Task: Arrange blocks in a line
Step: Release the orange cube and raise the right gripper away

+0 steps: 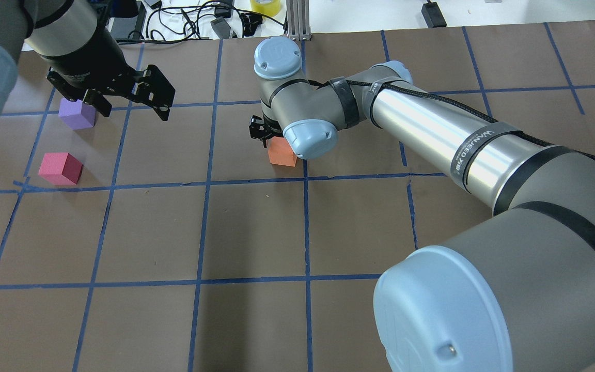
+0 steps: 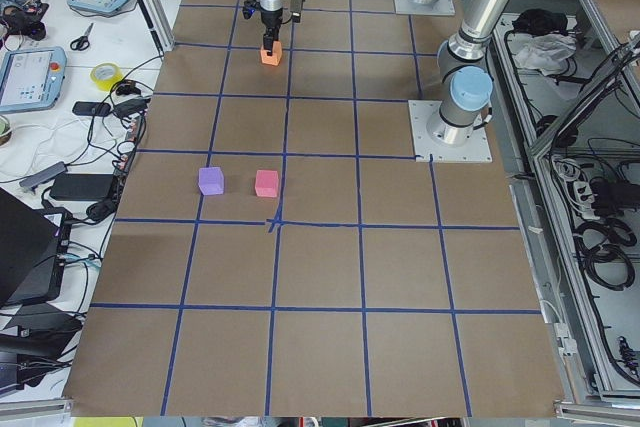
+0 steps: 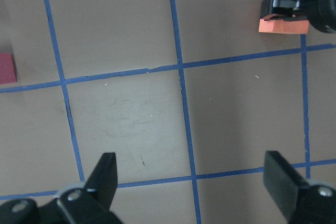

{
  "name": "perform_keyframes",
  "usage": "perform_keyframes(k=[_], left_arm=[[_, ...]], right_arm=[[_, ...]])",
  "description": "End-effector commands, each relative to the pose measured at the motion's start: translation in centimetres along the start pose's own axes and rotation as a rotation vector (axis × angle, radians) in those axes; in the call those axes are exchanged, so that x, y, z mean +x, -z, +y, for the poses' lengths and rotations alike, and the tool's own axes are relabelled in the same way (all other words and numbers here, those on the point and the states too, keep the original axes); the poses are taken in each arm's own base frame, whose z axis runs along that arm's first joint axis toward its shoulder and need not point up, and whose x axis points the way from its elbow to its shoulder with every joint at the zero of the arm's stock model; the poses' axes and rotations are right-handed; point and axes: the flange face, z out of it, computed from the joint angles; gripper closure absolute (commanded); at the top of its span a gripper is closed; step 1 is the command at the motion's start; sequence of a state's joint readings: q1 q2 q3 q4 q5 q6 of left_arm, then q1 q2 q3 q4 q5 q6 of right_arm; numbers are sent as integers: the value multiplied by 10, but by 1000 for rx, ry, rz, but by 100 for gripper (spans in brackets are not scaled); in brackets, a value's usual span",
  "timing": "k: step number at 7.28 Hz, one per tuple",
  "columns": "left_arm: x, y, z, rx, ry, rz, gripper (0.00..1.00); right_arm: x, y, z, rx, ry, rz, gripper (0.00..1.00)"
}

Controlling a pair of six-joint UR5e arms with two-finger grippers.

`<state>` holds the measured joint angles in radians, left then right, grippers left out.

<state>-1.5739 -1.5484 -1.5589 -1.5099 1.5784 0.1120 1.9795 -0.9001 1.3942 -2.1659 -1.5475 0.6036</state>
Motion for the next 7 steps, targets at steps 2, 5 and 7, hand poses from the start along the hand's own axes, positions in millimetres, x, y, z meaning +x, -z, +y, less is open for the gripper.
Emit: perform_keyframes(k=[2,5,7], left_arm=[[0,3,3,9,3,16,0],[2,2,6,-1,0,9,0],[8,1,6,-5,-2,8,0]], right_arm=[[16,59,-16,59,16,-43,0],[132,172,-57,41,124,-25,0],[192,215,-48,-32,110,16,0]])
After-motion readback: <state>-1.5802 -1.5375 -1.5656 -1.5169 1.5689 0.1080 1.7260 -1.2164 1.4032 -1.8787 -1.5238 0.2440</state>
